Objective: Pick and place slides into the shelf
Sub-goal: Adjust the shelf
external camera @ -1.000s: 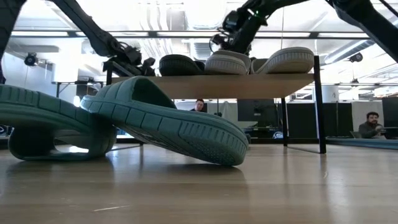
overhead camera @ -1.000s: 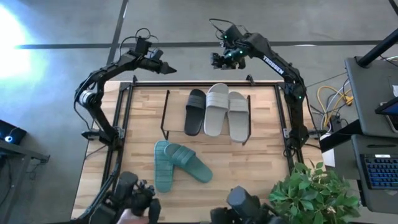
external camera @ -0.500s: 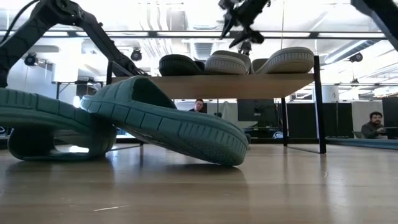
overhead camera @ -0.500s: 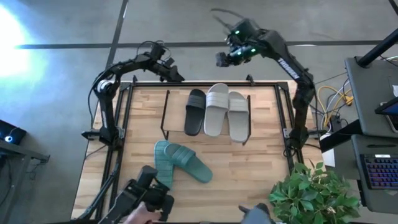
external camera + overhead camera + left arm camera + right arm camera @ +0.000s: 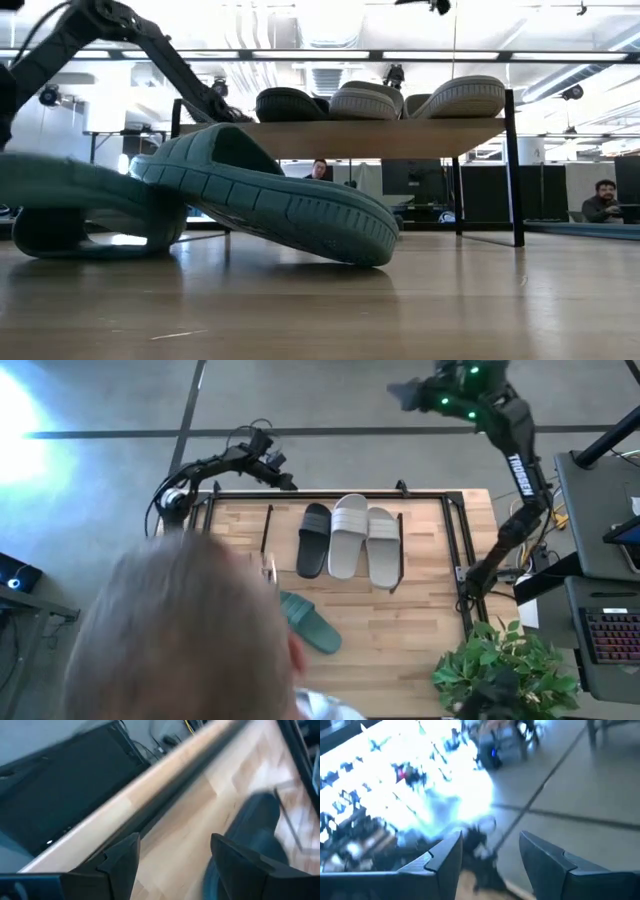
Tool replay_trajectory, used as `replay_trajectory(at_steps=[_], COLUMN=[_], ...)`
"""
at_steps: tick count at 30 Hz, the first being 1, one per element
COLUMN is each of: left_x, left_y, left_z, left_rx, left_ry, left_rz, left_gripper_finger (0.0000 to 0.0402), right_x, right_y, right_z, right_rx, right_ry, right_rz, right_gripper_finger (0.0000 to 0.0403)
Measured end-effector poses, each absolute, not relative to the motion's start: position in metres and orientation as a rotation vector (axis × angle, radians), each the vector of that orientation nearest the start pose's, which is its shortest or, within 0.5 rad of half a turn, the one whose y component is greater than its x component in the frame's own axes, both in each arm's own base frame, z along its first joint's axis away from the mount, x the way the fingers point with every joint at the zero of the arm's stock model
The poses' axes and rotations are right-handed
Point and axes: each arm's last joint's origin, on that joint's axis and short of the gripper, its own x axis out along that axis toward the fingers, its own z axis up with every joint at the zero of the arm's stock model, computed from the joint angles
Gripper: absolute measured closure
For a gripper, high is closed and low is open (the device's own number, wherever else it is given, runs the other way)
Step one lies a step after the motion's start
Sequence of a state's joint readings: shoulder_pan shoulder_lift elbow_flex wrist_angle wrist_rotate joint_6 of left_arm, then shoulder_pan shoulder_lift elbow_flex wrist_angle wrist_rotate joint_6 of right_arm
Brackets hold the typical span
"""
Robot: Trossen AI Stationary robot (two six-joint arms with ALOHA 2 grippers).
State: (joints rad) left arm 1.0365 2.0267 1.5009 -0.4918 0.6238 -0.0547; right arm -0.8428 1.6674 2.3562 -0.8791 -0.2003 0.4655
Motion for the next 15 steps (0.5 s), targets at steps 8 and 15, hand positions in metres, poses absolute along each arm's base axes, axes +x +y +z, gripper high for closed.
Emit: replay_trajectory(at_steps=[8,15], left_x=[0.241,0.245], left_y=[0.356,0.356], left_z=[0.164,0.165], left_rx=[-0.657,-0.621], left_ry=[0.694,0.666], left_rz=[0.145,0.104], left_gripper_finger=[0.0173,0.021], right_x=[0.17,0.164], right_y=[-0.229,-0.243], right_z=[0.549,0.535], right_rx=[0.717,0.852], right_ry=[-0.04,0.009], right_rz=[-0.774,-0.797], right_gripper_finger=[0.0216,0.0216])
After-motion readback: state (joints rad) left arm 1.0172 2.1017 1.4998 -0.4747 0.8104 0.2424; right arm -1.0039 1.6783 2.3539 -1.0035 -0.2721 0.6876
